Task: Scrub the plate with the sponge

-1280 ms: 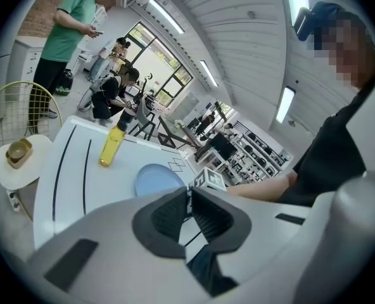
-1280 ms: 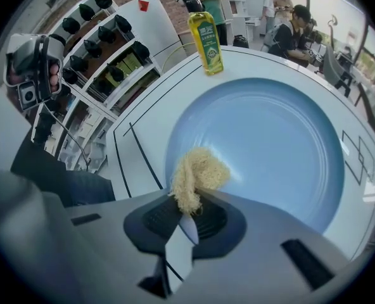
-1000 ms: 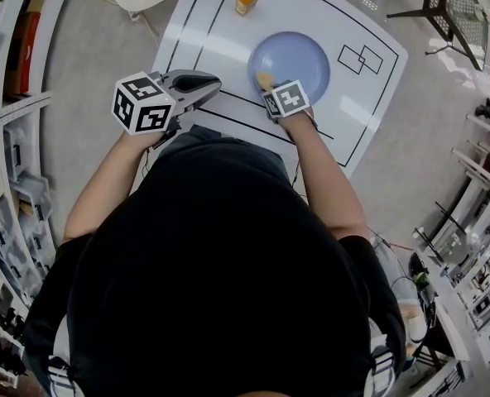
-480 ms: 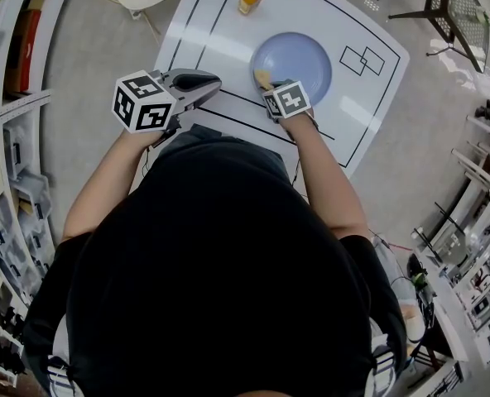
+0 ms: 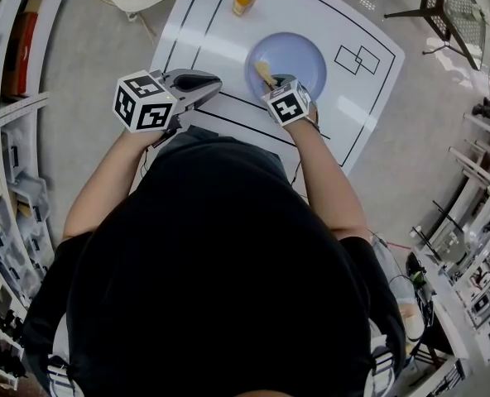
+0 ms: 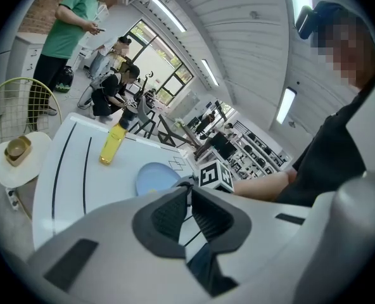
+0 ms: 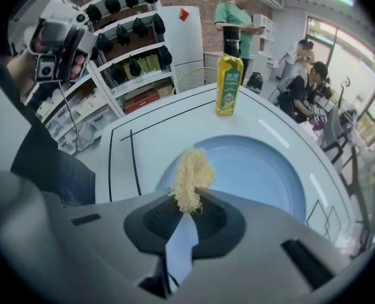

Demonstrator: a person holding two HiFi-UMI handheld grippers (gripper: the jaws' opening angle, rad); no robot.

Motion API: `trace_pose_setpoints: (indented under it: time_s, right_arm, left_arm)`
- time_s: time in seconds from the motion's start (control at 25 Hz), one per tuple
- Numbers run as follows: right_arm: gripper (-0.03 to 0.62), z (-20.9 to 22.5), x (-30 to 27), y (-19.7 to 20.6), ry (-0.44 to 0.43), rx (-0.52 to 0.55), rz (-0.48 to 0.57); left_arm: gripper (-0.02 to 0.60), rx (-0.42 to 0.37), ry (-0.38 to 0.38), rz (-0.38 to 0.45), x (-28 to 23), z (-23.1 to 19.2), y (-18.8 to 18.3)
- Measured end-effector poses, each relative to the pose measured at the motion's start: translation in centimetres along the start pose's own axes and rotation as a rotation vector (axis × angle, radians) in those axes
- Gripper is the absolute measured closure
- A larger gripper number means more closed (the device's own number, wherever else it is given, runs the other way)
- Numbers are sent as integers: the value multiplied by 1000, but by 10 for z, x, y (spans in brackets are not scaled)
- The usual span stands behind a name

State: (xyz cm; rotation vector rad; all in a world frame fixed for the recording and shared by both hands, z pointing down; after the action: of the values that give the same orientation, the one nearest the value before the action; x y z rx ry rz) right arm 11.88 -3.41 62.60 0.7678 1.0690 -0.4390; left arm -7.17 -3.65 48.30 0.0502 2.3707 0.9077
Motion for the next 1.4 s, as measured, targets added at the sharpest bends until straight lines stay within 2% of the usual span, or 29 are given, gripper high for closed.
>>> trace_pose_setpoints:
  time_s: [0.2,0.44,0.64,0.96,1.2,1.4]
  right_arm:
    - [560,6,-1,8,102,153,-82]
    - [560,7,-13,17,111,257,-170]
    - [560,10,-21,17,83,279,-198]
    - [560,28,-24,9,92,285,-203]
    - [560,45,-26,2,142,312,-207]
    - [560,60,-22,2,156,265,-215]
  left_arm:
    - [555,3,3,-9,-5,0,1]
    - [555,17,-1,-7,-12,0,-1]
    - [555,31,-6,-9,-16,0,-1]
    - [555,52,-18,-10,-20,-5,-1]
    - [555,59,-24,-10,-20,-8,-2]
    - [555,69,-31,-13,-20,-11,-3]
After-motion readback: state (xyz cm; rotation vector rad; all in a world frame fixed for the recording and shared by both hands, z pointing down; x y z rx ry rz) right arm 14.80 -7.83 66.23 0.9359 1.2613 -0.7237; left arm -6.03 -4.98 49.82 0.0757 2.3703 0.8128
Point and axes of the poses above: the fingertips, and each gripper's own axes: x backward along the fingers, z to its right, y out of its underside, the point moved 6 cm from there along x, backward along the fingers, and after that the axes turned 10 degrees about -y, right-handed, at the moved point
